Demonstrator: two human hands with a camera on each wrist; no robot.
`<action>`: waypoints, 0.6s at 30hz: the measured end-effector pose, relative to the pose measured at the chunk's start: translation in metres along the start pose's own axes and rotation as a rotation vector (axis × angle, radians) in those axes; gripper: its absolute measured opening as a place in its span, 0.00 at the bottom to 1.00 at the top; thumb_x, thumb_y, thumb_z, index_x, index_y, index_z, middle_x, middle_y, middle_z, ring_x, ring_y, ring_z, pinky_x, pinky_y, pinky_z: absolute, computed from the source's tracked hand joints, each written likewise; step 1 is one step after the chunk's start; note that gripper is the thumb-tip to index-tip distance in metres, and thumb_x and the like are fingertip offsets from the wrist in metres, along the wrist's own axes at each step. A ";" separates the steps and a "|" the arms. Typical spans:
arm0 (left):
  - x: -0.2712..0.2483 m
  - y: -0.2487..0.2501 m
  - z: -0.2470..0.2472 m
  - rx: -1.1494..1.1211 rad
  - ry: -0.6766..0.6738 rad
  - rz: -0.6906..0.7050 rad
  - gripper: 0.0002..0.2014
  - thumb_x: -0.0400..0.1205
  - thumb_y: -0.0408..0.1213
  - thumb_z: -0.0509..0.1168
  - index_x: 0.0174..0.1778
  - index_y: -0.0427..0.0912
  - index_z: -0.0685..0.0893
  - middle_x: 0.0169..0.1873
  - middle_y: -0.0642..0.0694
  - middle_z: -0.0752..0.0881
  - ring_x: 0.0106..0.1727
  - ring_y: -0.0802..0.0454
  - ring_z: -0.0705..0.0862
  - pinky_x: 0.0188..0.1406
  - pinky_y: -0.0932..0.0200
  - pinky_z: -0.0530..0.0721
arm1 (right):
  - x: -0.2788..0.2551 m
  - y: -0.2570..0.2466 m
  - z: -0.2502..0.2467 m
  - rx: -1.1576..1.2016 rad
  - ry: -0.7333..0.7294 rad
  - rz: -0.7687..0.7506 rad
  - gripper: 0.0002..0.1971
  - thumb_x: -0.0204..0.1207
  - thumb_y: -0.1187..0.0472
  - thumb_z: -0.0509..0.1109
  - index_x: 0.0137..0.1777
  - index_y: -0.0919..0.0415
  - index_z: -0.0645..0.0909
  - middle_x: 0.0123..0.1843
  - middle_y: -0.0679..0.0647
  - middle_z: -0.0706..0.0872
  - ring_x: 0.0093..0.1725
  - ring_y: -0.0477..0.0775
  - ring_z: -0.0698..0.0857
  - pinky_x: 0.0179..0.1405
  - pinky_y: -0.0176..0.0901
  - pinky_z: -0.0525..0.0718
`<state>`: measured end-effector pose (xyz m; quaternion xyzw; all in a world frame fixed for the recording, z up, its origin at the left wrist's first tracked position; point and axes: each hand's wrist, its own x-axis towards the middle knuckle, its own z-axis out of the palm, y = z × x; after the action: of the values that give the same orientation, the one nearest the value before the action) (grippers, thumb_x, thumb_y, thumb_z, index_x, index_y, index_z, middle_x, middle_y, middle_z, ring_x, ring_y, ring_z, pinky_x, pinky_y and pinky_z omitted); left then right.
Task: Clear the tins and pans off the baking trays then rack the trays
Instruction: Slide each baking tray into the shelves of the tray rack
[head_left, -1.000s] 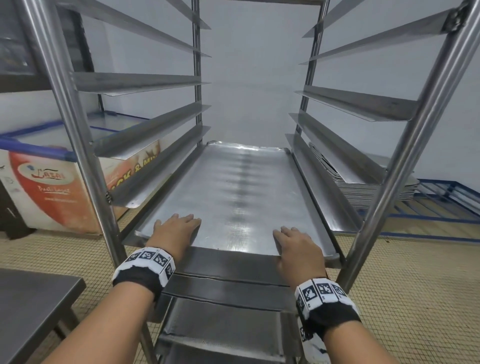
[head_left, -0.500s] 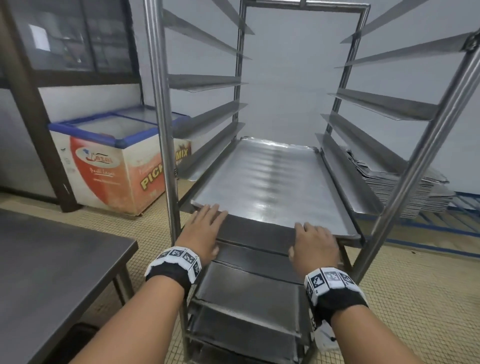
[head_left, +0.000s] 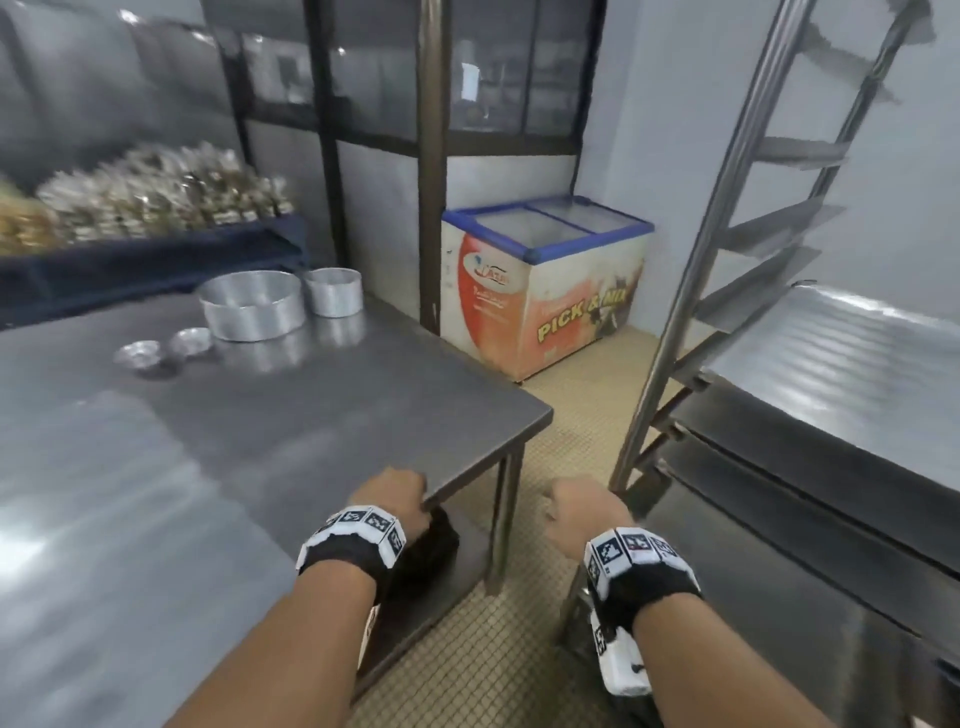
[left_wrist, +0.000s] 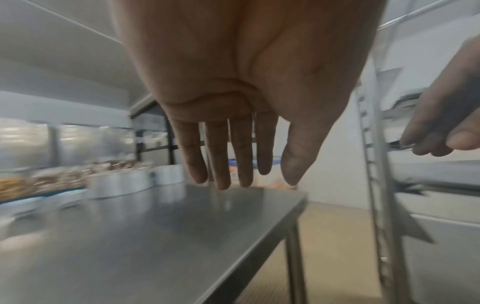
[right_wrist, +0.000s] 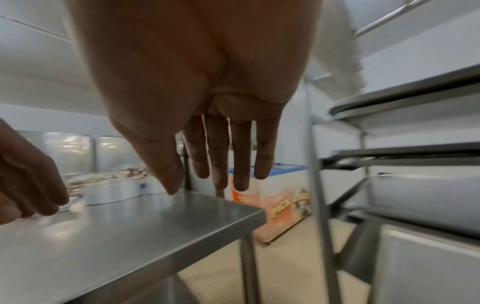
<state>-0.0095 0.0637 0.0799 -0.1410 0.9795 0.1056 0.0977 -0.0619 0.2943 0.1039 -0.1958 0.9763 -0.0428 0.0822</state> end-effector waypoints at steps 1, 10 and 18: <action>-0.012 -0.030 0.006 -0.019 0.005 -0.088 0.19 0.79 0.46 0.65 0.66 0.50 0.81 0.65 0.43 0.84 0.65 0.40 0.85 0.63 0.48 0.84 | 0.005 -0.027 0.009 -0.001 -0.013 -0.057 0.17 0.78 0.49 0.65 0.63 0.52 0.83 0.60 0.54 0.88 0.59 0.59 0.87 0.58 0.53 0.87; -0.162 -0.218 0.090 -0.190 0.022 -0.787 0.27 0.82 0.48 0.63 0.79 0.51 0.67 0.74 0.48 0.71 0.77 0.43 0.67 0.70 0.40 0.74 | 0.004 -0.223 0.097 -0.033 -0.211 -0.354 0.13 0.80 0.50 0.66 0.57 0.57 0.84 0.57 0.57 0.89 0.56 0.61 0.88 0.48 0.46 0.83; -0.264 -0.255 0.130 -0.356 -0.026 -1.293 0.57 0.57 0.74 0.74 0.80 0.57 0.61 0.80 0.41 0.59 0.80 0.32 0.58 0.75 0.29 0.67 | 0.017 -0.276 0.150 0.003 -0.320 -0.430 0.12 0.75 0.52 0.67 0.53 0.58 0.82 0.51 0.58 0.87 0.53 0.61 0.88 0.50 0.45 0.87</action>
<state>0.3352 -0.0772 -0.0320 -0.7121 0.6642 0.1874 0.1285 0.0525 0.0256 -0.0136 -0.4030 0.8867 -0.0293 0.2246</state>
